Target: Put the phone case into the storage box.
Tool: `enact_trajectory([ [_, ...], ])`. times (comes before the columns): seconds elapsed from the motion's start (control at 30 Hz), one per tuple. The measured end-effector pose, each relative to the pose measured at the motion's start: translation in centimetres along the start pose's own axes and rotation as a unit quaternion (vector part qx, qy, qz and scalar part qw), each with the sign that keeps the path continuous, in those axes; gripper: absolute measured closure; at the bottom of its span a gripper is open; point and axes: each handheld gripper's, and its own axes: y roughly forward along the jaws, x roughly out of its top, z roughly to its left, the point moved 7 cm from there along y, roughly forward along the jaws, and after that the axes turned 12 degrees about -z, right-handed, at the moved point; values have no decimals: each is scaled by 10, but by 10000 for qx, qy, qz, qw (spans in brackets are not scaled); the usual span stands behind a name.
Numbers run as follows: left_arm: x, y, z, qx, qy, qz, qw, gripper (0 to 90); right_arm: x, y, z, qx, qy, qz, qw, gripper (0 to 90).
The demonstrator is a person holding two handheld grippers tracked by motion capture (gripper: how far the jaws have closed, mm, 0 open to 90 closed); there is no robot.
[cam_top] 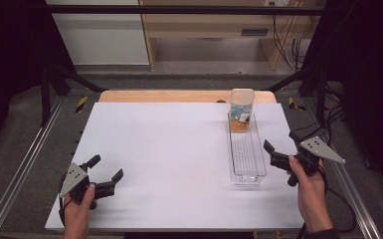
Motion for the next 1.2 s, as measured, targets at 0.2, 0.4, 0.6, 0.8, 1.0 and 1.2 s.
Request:
enact_trajectory([
  [0.2,0,-2,-1,-50,5,9,10000,14,-6,-6,0,13,12,4,10000,34],
  [0.4,1,-2,-3,-115,29,-24,9999,13,-12,-11,3,42,74,-14,10000,33],
  [0.6,1,-2,-3,-119,19,-20,9999,13,-17,-16,6,65,74,-26,9999,32],
  [0.8,1,-1,-4,-153,40,-11,9999,13,-26,-21,9,93,77,-30,9999,31],
  [1.0,1,-1,-5,-184,50,-6,9998,13,-31,-24,12,117,23,-57,9999,31],
  [1.2,1,0,-7,-229,73,-4,9997,13,-32,-27,15,149,7,-149,9998,30],
])
